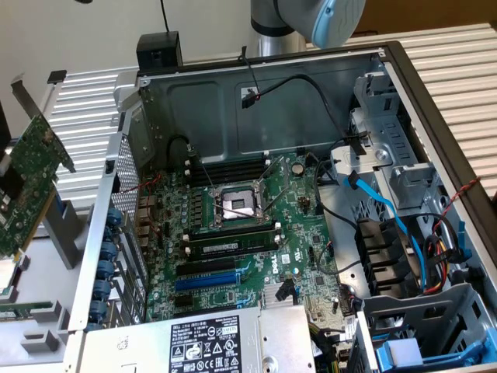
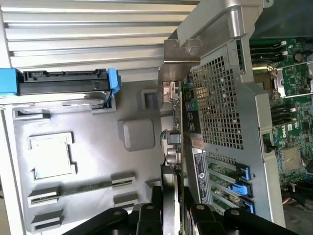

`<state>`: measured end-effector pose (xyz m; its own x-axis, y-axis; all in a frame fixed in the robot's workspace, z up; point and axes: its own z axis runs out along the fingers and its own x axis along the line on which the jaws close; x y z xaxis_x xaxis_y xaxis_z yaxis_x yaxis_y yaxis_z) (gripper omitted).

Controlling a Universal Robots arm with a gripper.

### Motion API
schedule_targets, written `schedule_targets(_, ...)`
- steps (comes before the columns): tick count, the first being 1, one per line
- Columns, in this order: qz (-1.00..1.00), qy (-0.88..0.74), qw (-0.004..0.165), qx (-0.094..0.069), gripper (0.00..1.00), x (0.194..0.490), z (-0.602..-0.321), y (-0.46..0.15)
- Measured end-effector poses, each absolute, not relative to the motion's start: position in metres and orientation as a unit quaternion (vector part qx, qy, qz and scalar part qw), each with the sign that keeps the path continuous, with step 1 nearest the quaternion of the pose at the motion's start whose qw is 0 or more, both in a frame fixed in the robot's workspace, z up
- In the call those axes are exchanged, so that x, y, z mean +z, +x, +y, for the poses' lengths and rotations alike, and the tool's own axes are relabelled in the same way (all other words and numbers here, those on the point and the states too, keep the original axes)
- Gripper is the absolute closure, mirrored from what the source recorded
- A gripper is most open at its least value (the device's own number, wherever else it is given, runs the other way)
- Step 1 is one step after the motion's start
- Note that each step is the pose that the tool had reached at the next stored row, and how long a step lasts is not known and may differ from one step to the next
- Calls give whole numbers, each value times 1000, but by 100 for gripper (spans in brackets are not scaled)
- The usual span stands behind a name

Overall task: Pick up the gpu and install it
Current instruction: 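Reach for the gpu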

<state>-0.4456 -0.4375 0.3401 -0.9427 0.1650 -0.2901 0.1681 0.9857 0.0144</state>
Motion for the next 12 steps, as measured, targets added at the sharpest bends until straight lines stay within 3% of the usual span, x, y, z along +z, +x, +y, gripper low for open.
schedule_targets(3,989,85,122,-6,73,340,-438,-446)
schedule_targets(12,989,85,119,-6,73,359,-438,-446)
